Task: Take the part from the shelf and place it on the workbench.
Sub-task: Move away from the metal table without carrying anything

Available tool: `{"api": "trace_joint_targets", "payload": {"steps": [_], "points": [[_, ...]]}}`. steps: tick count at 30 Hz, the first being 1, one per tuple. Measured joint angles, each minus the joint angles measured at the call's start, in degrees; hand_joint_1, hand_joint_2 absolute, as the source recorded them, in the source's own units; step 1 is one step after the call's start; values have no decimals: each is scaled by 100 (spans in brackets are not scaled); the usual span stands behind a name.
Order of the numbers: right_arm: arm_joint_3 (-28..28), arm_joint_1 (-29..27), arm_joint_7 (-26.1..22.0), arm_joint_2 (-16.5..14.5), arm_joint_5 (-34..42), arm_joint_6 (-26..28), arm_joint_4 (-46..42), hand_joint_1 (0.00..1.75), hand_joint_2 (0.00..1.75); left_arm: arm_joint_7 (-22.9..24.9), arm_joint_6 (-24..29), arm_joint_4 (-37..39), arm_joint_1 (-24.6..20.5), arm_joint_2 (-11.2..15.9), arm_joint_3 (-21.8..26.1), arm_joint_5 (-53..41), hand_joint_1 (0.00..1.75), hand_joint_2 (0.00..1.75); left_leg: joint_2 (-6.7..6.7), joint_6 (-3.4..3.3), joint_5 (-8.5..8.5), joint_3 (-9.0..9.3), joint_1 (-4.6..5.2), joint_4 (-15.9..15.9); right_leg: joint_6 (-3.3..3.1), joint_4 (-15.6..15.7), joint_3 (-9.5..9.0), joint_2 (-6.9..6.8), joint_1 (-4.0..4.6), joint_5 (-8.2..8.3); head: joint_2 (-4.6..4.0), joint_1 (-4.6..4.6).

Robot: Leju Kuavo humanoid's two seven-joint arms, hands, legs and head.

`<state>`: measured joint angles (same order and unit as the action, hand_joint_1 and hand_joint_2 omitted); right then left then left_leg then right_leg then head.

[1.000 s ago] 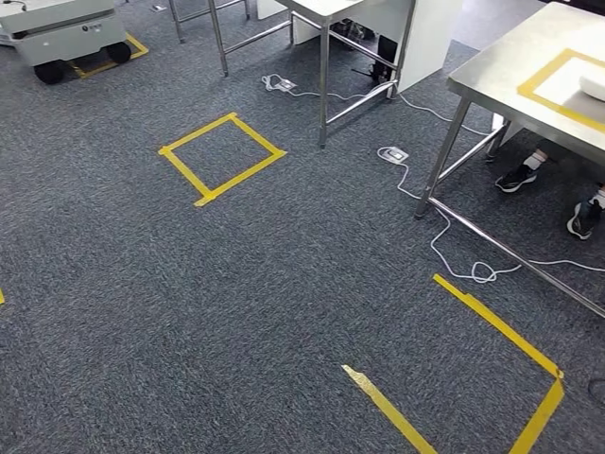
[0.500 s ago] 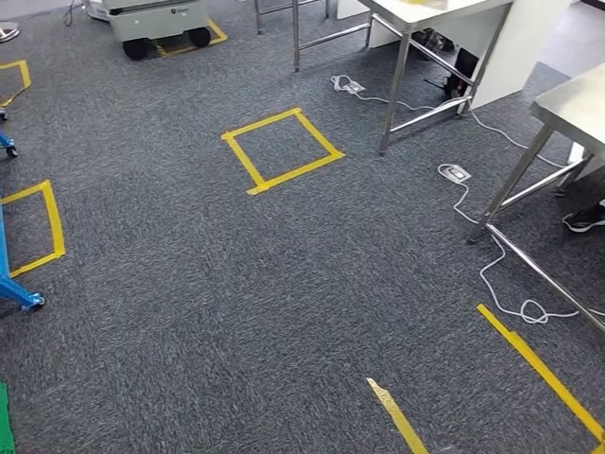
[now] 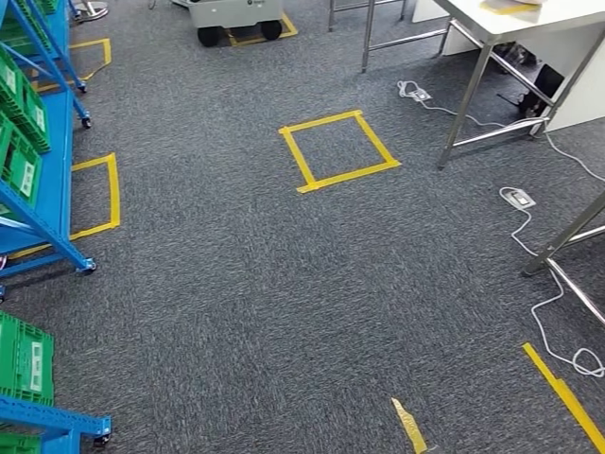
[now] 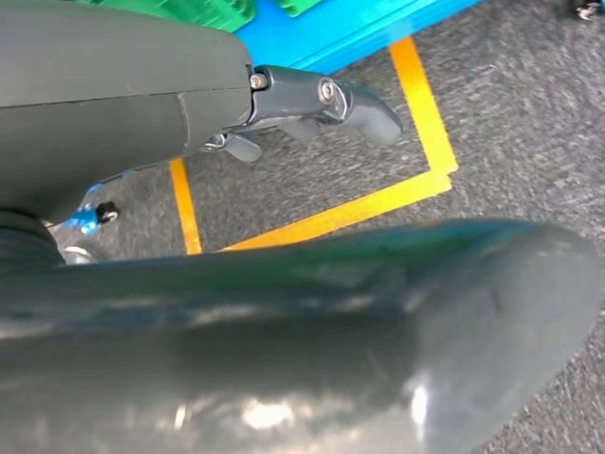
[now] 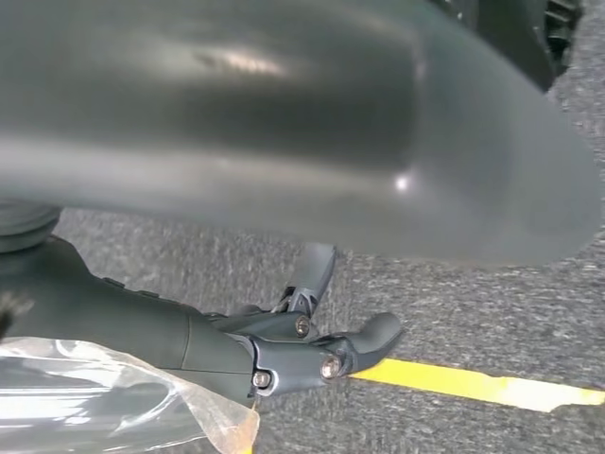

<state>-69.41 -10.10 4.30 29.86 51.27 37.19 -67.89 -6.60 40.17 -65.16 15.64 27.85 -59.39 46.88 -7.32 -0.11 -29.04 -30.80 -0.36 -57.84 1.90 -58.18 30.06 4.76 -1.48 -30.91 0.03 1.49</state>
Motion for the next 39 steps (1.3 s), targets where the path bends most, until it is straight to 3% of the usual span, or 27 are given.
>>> {"api": "trace_joint_targets", "payload": {"steps": [1, 3, 5, 7, 8, 9, 10, 12, 14, 16, 17, 19, 21, 22, 23, 24, 25, 27, 29, 31, 32, 34, 36, 38, 39], "points": [[-25, 20, -8, 3, 18, 6, 8, 0, 0, -2, 0, -2, 10, 8, -10, 5, 0, 0, -41, 32, 4, -22, -20, 0, -34, -4, -12, -73, 7, 7, 1, -2], [-76, 48, -29, 10, 47, 24, 18, 0, 0, -2, 0, -2, 20, 16, -31, 23, 0, 0, 149, 82, -101, -111, -16, -175, -111, 32, -36, -224, 6, 21, 1, -23], [-138, 67, -45, 16, 68, 36, 29, 0, 0, -2, 2, -2, 3, 16, -40, 38, 0, 0, 500, 121, -402, -397, -3, -756, -174, 54, -63, -397, 24, 10, 0, -43], [-197, 85, -53, 18, 87, 41, 44, 0, 0, -1, 3, -2, -10, 15, -45, 46, 0, 0, 646, 141, -652, -744, -10, -1428, -212, 55, -73, -582, 60, -17, -1, -45], [-220, 97, -55, 19, 93, 44, 52, 0, 0, 0, 3, -2, -4, 14, -48, 48, 0, 0, 668, 138, -648, -822, -12, -1568, -222, 54, -73, -667, 75, -35, -1, -46], [-238, 108, -56, 20, 97, 47, 56, 0, 0, 2, 2, -2, 6, 14, -51, 52, 0, 0, 684, 126, -538, -792, -10, -1498, -224, 55, -79, -747, 87, -56, -1, -46], [-256, 117, -58, 20, 101, 53, 59, 0, 0, 4, 2, -2, 14, 15, -54, 57, 0, 0, 719, 104, -350, -656, -3, -1228, -219, 56, -96, -826, 95, -82, -1, -47], [-299, 130, -63, 24, 117, 86, 60, 0, 0, 4, 3, -2, 8, 16, -63, 80, 0, 0, 941, 37, -41, -273, 50, -491, -187, 55, -158, -974, 113, -145, -1, -46], [-362, 165, -69, 35, 141, 138, 60, 0, 0, -11, 4, -2, -19, 17, -75, 112, 0, 0, 1091, -19, 25, -85, 111, -111, -140, 59, -210, -1107, 128, -192, 0, -42], [-429, 229, -72, 49, 155, 187, 55, 0, 0, -27, 4, -2, -28, 20, -102, 143, 0, 0, 994, -63, 29, -88, 133, -67, -92, 85, -263, -1228, 131, -209, 0, -40], [-460, 260, -71, 60, 158, 207, 51, 0, 0, -34, 4, -2, -23, 20, -123, 159, 0, 0, 934, -92, 51, -78, 126, -30, -68, 75, -281, -1192, 125, -238, -1, -37], [-523, 295, -73, 84, 166, 238, 42, 0, 0, -56, 5, -2, -43, 20, -166, 187, 0, 0, 817, -153, 96, -48, 94, 45, -29, -219, -172, -900, 107, -449, -1, -21], [-592, 298, -72, 107, 183, 257, 40, 0, 0, -90, 7, -1, -100, 9, -204, 218, 0, 0, 692, -184, 102, -46, 76, 60, -13, -950, 221, -575, 89, -795, -1, -11], [-623, 296, -70, 116, 193, 264, 41, 0, 0, -103, 7, 1, -129, 3, -222, 233, 0, 0, 619, -190, 98, -44, 75, 59, -3, -1306, 433, -519, 87, -902, -1, -11], [-649, 295, -68, 123, 201, 267, 41, 0, 0, -114, 6, 2, -146, -4, -243, 247, 0, 0, 543, -194, 91, -35, 74, 59, 5, -1510, 584, -496, 84, -905, -1, -13], [-672, 298, -68, 127, 202, 268, 41, 0, 0, -119, 6, 3, -156, -8, -261, 264, 0, 0, 464, -190, 82, -19, 71, 57, 12, -1491, 634, -485, 79, -782, -1, -13], [-693, 301, -68, 132, 199, 269, 41, 0, 0, -123, 5, 6, -164, -12, -280, 281, 0, 0, 385, -178, 69, 6, 66, 54, 18, -1247, 571, -460, 71, -557, -1, -14], [-732, 308, -63, 143, 177, 271, 43, 0, 0, -141, 3, 11, -187, -19, -314, 323, 0, 0, 236, -130, 30, 40, 64, 34, 31, -492, 288, -243, 36, -103, -1, -11], [-773, 317, -55, 147, 154, 276, 46, 0, 0, -167, 0, 15, -216, -23, -345, 350, 0, 0, 96, -67, 7, 18, 62, 3, 15, -72, 99, -55, 18, 45, -1, -15], [-798, 335, -50, 149, 147, 281, 48, 0, 0, -188, 0, 19, -216, -23, -374, 360, 0, 0, -40, -7, 20, -27, 36, -6, -44, -30, 57, -121, 37, 36, -1, -20], [-803, 347, -50, 152, 146, 281, 48, 0, 0, -194, 0, 20, -207, -23, -386, 361, 0, 0, -17, 18, 11, -45, 26, -24, -83, -18, 43, -191, 42, 48, -1, -20], [-809, 355, -51, 157, 141, 281, 48, 0, 0, -201, 1, 23, -209, -25, -409, 363, 0, 0, 269, 70, -149, -161, 32, -271, -156, 14, 23, -331, 40, 62, -1, -41], [-823, 351, -49, 162, 135, 281, 49, 0, 0, -204, 3, 26, -243, -31, -417, 368, 0, 0, 596, 116, -481, -484, 32, -929, -208, 27, 5, -494, 56, 46, -1, -61], [-845, 353, -40, 167, 129, 281, 51, 0, 0, -207, 4, 28, -266, -37, -427, 383, 0, 0, 666, 138, -669, -804, 10, -1534, -232, 27, -10, -668, 75, 17, -1, -60], [-855, 358, -34, 168, 122, 281, 52, 0, 0, -208, 4, 31, -265, -40, -437, 392, 0, 0, 675, 138, -612, -843, 3, -1586, -234, 26, -21, -747, 82, -1, -1, -60]]}}
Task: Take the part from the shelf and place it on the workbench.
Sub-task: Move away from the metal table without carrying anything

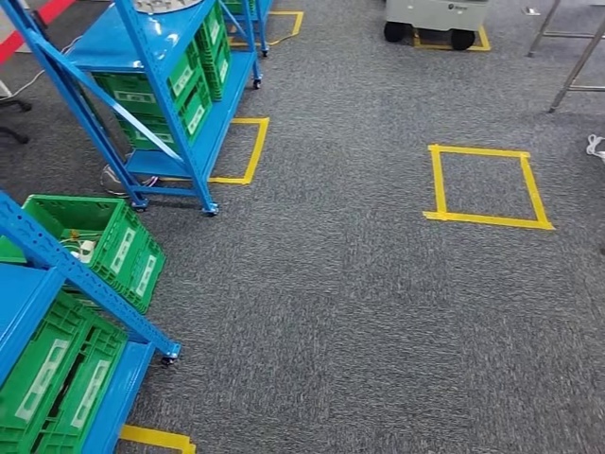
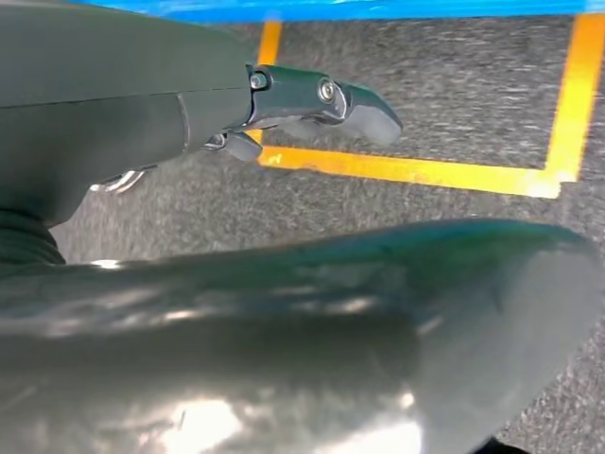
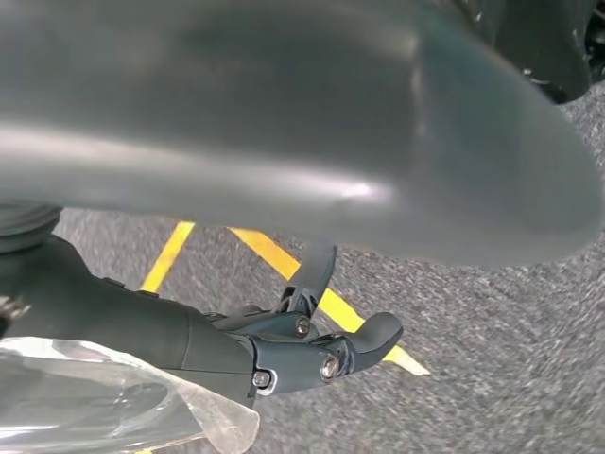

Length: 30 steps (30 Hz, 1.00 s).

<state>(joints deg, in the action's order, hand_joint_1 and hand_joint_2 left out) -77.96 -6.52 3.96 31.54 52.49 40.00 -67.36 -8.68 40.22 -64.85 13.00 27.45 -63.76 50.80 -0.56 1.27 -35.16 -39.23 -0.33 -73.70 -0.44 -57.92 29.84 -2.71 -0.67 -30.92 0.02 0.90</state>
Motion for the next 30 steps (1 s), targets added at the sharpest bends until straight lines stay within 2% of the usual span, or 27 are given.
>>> {"api": "trace_joint_targets", "payload": {"steps": [1, 2, 4, 5, 6, 8, 9, 10, 12, 13, 14, 15, 16, 17, 18, 19, 20, 21, 22, 23, 24, 25, 27, 28, 29, 30], "points": [[-5, 6, 9, 0, -8, -1, 1, 0, 0, 0, 0, 3, 4, 0, -10, 8, 0, 0, 19, -9, 156, 71, -1, 166, 4, 0, -20, -75, 5, -19, 0, -1], [-10, 13, 19, 0, -20, -1, 2, 0, 0, 0, 0, 7, 6, 2, -20, 14, 0, 0, 89, -32, 370, 232, 7, 500, 13, 1, -48, -146, 8, -41, 0, -1], [-30, 26, 37, 0, -49, -2, 3, 0, 0, 0, 0, 12, -10, 10, -34, 24, 0, 0, 399, -99, 649, 574, 69, 1197, 60, -2, -84, -278, 27, -98, 0, -1], [-46, 40, 45, 0, -64, -2, 5, 0, 0, -1, 1, 14, -24, 16, -44, 31, 0, 0, 522, -131, 689, 665, 103, 1401, 88, -3, -98, -343, 39, -126, 0, 2], [-68, 61, 54, 0, -79, -2, 8, 0, 0, -2, 1, 16, -38, 24, -57, 43, 0, 0, 576, -157, 670, 694, 134, 1480, 117, 3, -108, -413, 47, -147, 0, 1], [-122, 122, 68, 0, -107, -2, 14, 0, 0, -4, 3, 21, -49, 40, -97, 78, 0, 0, 441, -213, 685, 705, 135, 1539, 170, 26, -178, -532, 43, -180, 1, -1], [-155, 152, 73, 0, -125, -2, 17, 0, 0, -8, 3, 25, -52, 46, -117, 97, 0, 0, 365, -246, 706, 727, 122, 1575, 195, -10, -190, -454, 32, -227, 1, 4], [-192, 178, 76, 0, -144, -2, 21, 0, 0, -10, 4, 27, -58, 50, -138, 118, 0, 0, 289, -277, 729, 747, 104, 1612, 217, -143, -150, -301, 21, -322, 1, 14], [-276, 211, 86, 1, -168, -2, 37, 0, 0, -16, 4, 31, -93, 48, -172, 144, 0, 0, 137, -315, 745, 764, 86, 1642, 241, -758, 148, 93, 4, -629, 1, 37], [-317, 219, 91, 2, -173, -2, 47, 0, 0, -16, 3, 33, -111, 44, -188, 154, 0, 0, 51, -323, 743, 763, 85, 1641, 248, -1149, 364, 189, 1, -770, 1, 40], [-354, 222, 95, 2, -174, -2, 58, 0, 0, -17, 3, 35, -124, 38, -201, 158, 0, 0, -38, -327, 738, 768, 85, 1640, 253, -1442, 546, 232, 1, -828, 0, 43], [-385, 225, 98, 2, -177, -2, 67, 0, 0, -19, 2, 37, -128, 35, -214, 164, 0, 0, -126, -327, 733, 778, 85, 1638, 254, -1556, 655, 249, 1, -775, 0, 44], [-409, 230, 98, 2, -185, -2, 76, 0, 0, -20, 2, 39, -129, 34, -225, 178, 0, 0, -215, -322, 724, 795, 84, 1636, 253, -1446, 660, 263, 0, -607, 0, 45], [-427, 238, 98, 2, -195, -2, 88, 0, 0, -23, 2, 41, -130, 33, -237, 192, 0, 0, -295, -312, 711, 818, 81, 1633, 249, -1138, 565, 306, -4, -357, 0, 45], [-445, 247, 98, 2, -208, -2, 101, 0, 0, -28, 2, 43, -132, 33, -250, 207, 0, 0, -370, -295, 695, 833, 75, 1629, 242, -774, 428, 435, -15, -137, 0, 46], [-465, 255, 98, 1, -218, -2, 114, 0, 0, -33, 2, 45, -145, 34, -265, 228, 0, 0, -443, -271, 677, 834, 77, 1609, 237, -435, 295, 595, -33, 17, 0, 46], [-486, 264, 100, 0, -227, -2, 128, 0, 0, -39, 2, 46, -155, 36, -280, 242, 0, 0, -510, -241, 671, 815, 71, 1592, 228, -213, 194, 729, -44, 82, 0, 45], [-506, 272, 102, -1, -238, -2, 139, 0, 0, -48, 3, 48, -161, 39, -293, 256, 0, 0, -583, -207, 675, 783, 62, 1581, 217, -114, 143, 815, -48, 73, 0, 46], [-522, 279, 105, -2, -252, -2, 149, 0, 0, -58, 3, 50, -165, 42, -311, 276, 0, 0, -654, -173, 686, 753, 53, 1569, 202, -73, 120, 800, -42, 61, 0, 45], [-532, 288, 108, -3, -268, -2, 157, 0, 0, -71, 3, 52, -161, 48, -328, 291, 0, 0, -712, -142, 694, 731, 38, 1571, 177, -59, 102, 730, -41, 59, 0, 44], [-541, 297, 108, -4, -285, -2, 162, 0, 0, -84, 4, 54, -155, 50, -345, 306, 0, 0, -667, -113, 672, 711, 38, 1541, 150, -39, 90, 661, -43, 67, 0, 40], [-552, 305, 110, -5, -299, -2, 166, 0, 0, -93, 4, 55, -158, 53, -360, 321, 0, 0, -542, -85, 595, 656, 42, 1423, 115, -16, 73, 583, -48, 71, 0, 23], [-586, 317, 120, -7, -320, -2, 172, 0, 0, -103, 5, 56, -185, 55, -376, 340, 0, 0, -185, -33, 292, 381, 52, 852, 60, 9, 40, 403, -40, 61, 0, -1], [-605, 318, 128, -7, -326, -2, 175, 0, 0, -105, 5, 57, -205, 56, -383, 352, 0, 0, -78, -14, 131, 187, 46, 464, 41, 11, 30, 307, -30, 48, 0, -8], [-621, 321, 137, -7, -330, -2, 180, 0, 0, -107, 5, 57, -217, 55, -390, 362, 0, 0, -29, -3, 34, 28, 41, 151, 32, 11, 21, 214, -20, 34, 0, -5], [-635, 325, 145, -7, -334, -2, 186, 0, 0, -109, 4, 58, -217, 54, -399, 373, 0, 0, -6, -1, 33, -55, 36, -4, 27, 11, 9, 128, -13, 18, 0, -8]]}}
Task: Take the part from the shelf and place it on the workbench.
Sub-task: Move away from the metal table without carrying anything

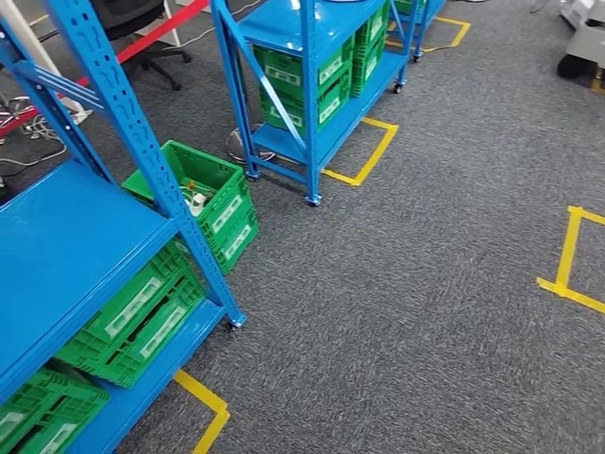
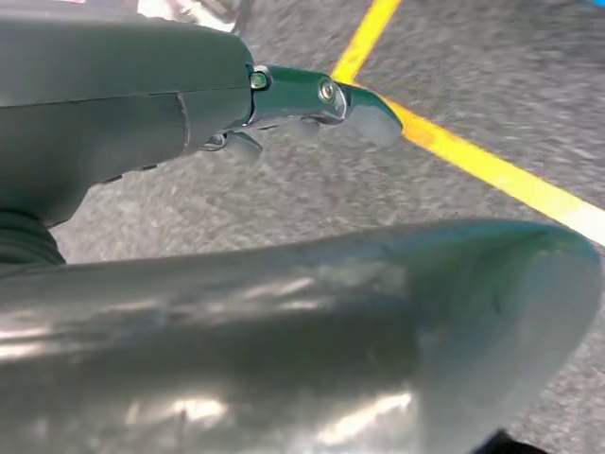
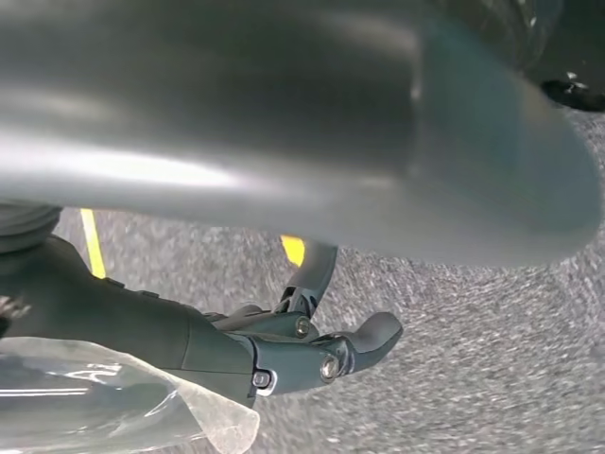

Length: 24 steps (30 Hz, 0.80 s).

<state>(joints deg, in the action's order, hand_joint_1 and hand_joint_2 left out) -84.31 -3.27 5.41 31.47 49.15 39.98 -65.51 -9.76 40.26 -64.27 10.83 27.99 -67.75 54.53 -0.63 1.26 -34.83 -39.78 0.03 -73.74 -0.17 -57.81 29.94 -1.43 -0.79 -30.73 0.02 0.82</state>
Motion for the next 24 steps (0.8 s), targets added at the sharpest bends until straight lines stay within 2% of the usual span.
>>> {"api": "trace_joint_targets", "payload": {"steps": [1, 2, 3, 4, 6, 7, 8, 9, 11, 12, 13, 14, 15, 16, 17, 18, 19, 20, 21, 22, 24], "points": [[-10, 6, 3, -1, -6, 0, 4, 0, 0, -1, 0, 1, 6, 0, -9, 9, 0, 0, 15, -7, 107, 20, -1, 52, -1, 0, -17, -79, 6, -16, 0, 1], [-19, 12, 5, -1, -14, 0, 6, 0, 0, -2, 0, 2, 14, 1, -17, 20, 0, 0, 44, -26, 291, 142, 3, 305, 2, 1, -41, -152, 12, -34, 0, 0], [-25, 19, 7, -2, -26, 0, 7, 0, 0, -5, 0, 3, 18, 3, -25, 32, 0, 0, 146, -62, 498, 333, 21, 687, 11, 2, -69, -223, 18, -53, 0, 0], [-31, 22, 9, -3, -39, 0, 7, 0, 0, -9, 0, 3, 12, 8, -33, 47, 0, 0, 297, -104, 634, 523, 58, 1065, 30, 0, -84, -293, 33, -81, 0, 0], [-41, 36, 13, -8, -68, 0, 9, 0, 0, -24, 1, 4, -10, 17, -40, 72, 0, 0, 518, -180, 709, 743, 121, 1505, 82, 11, -106, -426, 59, -132, 0, 3], [-49, 48, 14, -12, -80, 0, 11, 0, 0, -31, 1, 5, -15, 23, -44, 81, 0, 0, 517, -204, 677, 758, 140, 1547, 107, 25, -119, -495, 69, -151, 0, 2], [-57, 69, 14, -15, -91, 0, 13, 0, 0, -39, 2, 7, -10, 27, -48, 86, 0, 0, 444, -228, 683, 764, 133, 1566, 132, 44, -169, -562, 71, -162, 0, 2], [-64, 91, 14, -17, -101, 0, 13, 0, 0, -46, 2, 9, 3, 29, -53, 94, 0, 0, 376, -252, 701, 783, 121, 1601, 158, 41, -203, -554, 68, -188, 0, 5], [-85, 120, 7, -22, -121, 0, 14, 0, 0, -61, 2, 11, 7, 33, -65, 108, 0, 0, 244, -308, 743, 826, 80, 1670, 210, -214, -127, -287, 59, -359, 0, 25], [-102, 123, 6, -23, -130, 0, 16, 0, 0, -68, 0, 13, -3, 31, -71, 116, 0, 0, 182, -326, 753, 836, 64, 1686, 226, -520, 36, -97, 49, -512, 0, 38], [-122, 123, 3, -24, -135, 0, 20, 0, 0, -76, -2, 14, -18, 28, -77, 122, 0, 0, 112, -340, 752, 833, 59, 1689, 237, -916, 250, 35, 44, -678, 0, 48], [-144, 121, 4, -25, -136, 0, 24, 0, 0, -81, -3, 16, -29, 25, -82, 129, 0, 0, 34, -346, 748, 833, 58, 1689, 245, -1290, 467, 90, 41, -793, 0, 52], [-167, 119, 5, -27, -137, 0, 28, 0, 0, -85, -4, 17, -29, 21, -88, 132, 0, 0, -46, -348, 742, 839, 57, 1688, 251, -1529, 630, 113, 39, -814, 0, 54], [-184, 120, 4, -29, -139, 0, 32, 0, 0, -88, -4, 20, -27, 20, -92, 134, 0, 0, -126, -346, 734, 851, 56, 1686, 253, -1558, 700, 125, 36, -714, 0, 56], [-200, 123, 4, -31, -139, 0, 34, 0, 0, -88, -5, 21, -23, 18, -96, 136, 0, 0, -206, -336, 723, 872, 55, 1684, 253, -1358, 657, 144, 29, -505, 0, 55], [-210, 126, 4, -32, -140, 0, 37, 0, 0, -88, -5, 22, -20, 14, -99, 136, 0, 0, -279, -320, 707, 895, 52, 1682, 252, -1000, 532, 212, 16, -244, 0, 56], [-224, 130, 4, -34, -140, 0, 39, 0, 0, -88, -6, 24, -19, 10, -102, 136, 0, 0, -351, -297, 689, 911, 55, 1675, 248, -641, 385, 364, -4, -43, 0, 57], [-239, 135, 3, -36, -140, 0, 41, 0, 0, -88, -7, 25, -24, 7, -104, 136, 0, 0, -421, -271, 674, 906, 55, 1657, 233, -326, 241, 506, -25, 68, 0, 56], [-255, 141, 4, -38, -139, 0, 42, 0, 0, -87, -7, 27, -29, 4, -105, 138, 0, 0, -486, -241, 671, 884, 50, 1642, 212, -141, 154, 621, -36, 104, 0, 55], [-272, 149, 4, -40, -138, 0, 44, 0, 0, -87, -6, 29, -29, 3, -106, 142, 0, 0, -556, -211, 678, 854, 42, 1631, 182, -74, 113, 671, -37, 74, 0, 56], [-293, 164, 3, -43, -136, 0, 47, 0, 0, -87, -5, 32, -15, 2, -107, 162, 0, 0, -661, -155, 680, 808, 20, 1613, 119, -28, 88, 551, -34, 66, 1, 59]]}}
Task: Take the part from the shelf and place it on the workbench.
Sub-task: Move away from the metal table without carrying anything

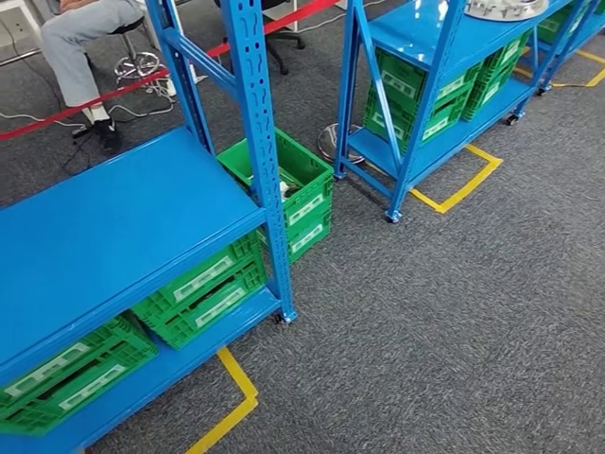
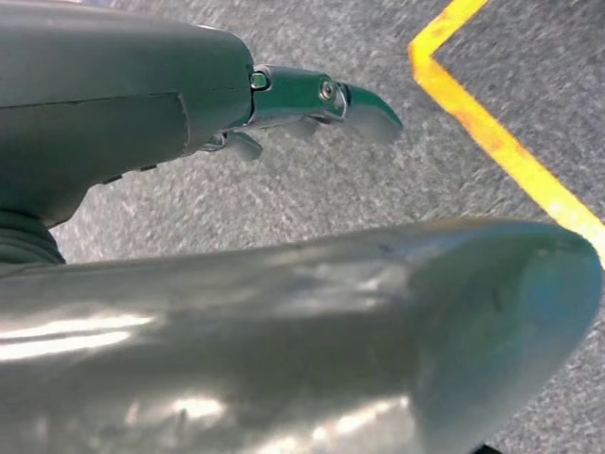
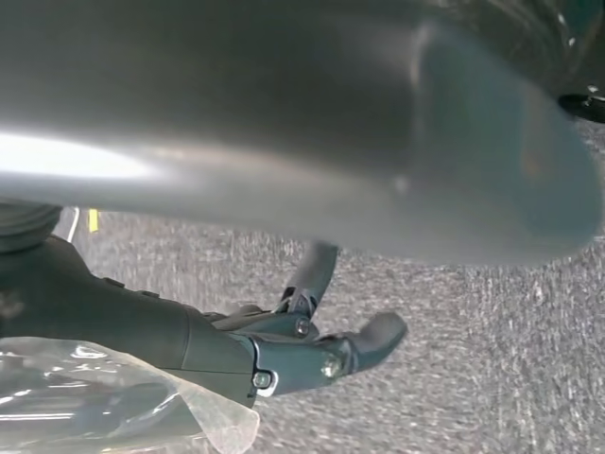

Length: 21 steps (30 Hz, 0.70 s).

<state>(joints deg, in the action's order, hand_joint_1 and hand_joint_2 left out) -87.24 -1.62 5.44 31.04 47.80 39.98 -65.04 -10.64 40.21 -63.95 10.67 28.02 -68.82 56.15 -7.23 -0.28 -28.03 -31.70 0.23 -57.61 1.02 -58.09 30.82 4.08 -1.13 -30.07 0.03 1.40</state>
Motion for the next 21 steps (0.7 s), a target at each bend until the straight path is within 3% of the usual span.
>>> {"api": "trace_joint_targets", "payload": {"steps": [2, 4, 5, 6, 7, 9, 11, 13, 15, 16, 18, 19, 21], "points": [[-14, 13, -5, -3, -3, 0, 2, 0, 0, -1, 2, 1, 10, -3, -4, 20, 0, 0, 185, 60, -150, -106, 7, -223, -64, 39, -40, -151, -12, -1, 0, -21], [-29, 17, -10, -5, -4, 0, 5, 0, 0, -1, 4, 2, -7, -7, -5, 25, 0, 0, 517, 121, -478, -423, 3, -879, -119, 58, -81, -326, -3, -25, -1, -45], [-40, 18, -11, -7, -3, 0, 7, 0, 0, -1, 5, 2, -17, -9, -5, 25, 0, 0, 605, 142, -624, -615, -9, -1260, -135, 59, -96, -418, 5, -43, -1, -49], [-50, 19, -11, -7, -1, 0, 8, 0, 0, -1, 5, 2, -16, -11, -5, 25, 0, 0, 646, 154, -683, -751, -19, -1524, -143, 59, -114, -503, 12, -62, -1, -46], [-58, 23, -10, -7, 0, 0, 9, 0, 0, -1, 5, 2, -8, -14, -7, 26, 0, 0, 666, 158, -631, -794, -26, -1596, -144, 59, -136, -583, 16, -82, -1, -49], [-68, 34, -14, -9, -1, 0, 10, 0, 0, -1, 5, 3, 15, -15, -8, 27, 0, 0, 734, 128, -251, -568, -25, -1113, -131, 59, -203, -730, 24, -129, -1, -50], [-73, 42, -32, -11, -5, 0, 10, 0, 0, -2, 5, 4, 15, -13, -7, 26, 0, 0, 963, 55, 44, -207, 26, -385, -89, 59, -243, -861, 44, -192, -1, -50], [-79, 62, -64, -14, -9, 0, 12, 0, 0, -9, 6, 5, 6, -12, -2, 25, 0, 0, 1098, -11, 51, -61, 77, -82, -35, 70, -263, -989, 68, -244, -1, -43], [-83, 96, -95, -17, -13, 0, 14, 0, 0, -15, 7, 6, 22, -11, 1, 26, 0, 0, 996, -63, 40, -48, 68, -30, 15, 100, -324, -1109, 76, -280, 0, -40], [-86, 114, -107, -18, -16, 0, 15, 0, 0, -16, 7, 7, 37, -12, 1, 26, 0, 0, 931, -88, 55, -30, 51, 3, 42, 79, -347, -1062, 72, -322, -1, -32], [-94, 128, -127, -20, -22, 1, 17, 0, 0, -16, 7, 7, 40, -15, -1, 26, 0, 0, 811, -135, 85, 10, 10, 62, 82, -268, -219, -772, 56, -561, 0, -6], [-102, 129, -133, -20, -22, 2, 22, 0, 0, -16, 7, 7, 32, -21, -2, 26, 0, 0, 750, -151, 82, 14, 8, 65, 96, -622, -44, -592, 47, -740, -1, 8], [-116, 120, -137, -21, -20, 1, 31, 0, 0, -16, 5, 7, 11, -34, -2, 26, 0, 0, 608, -172, 67, 20, 6, 63, 117, -1343, 379, -446, 39, -992, -1, 14]]}}
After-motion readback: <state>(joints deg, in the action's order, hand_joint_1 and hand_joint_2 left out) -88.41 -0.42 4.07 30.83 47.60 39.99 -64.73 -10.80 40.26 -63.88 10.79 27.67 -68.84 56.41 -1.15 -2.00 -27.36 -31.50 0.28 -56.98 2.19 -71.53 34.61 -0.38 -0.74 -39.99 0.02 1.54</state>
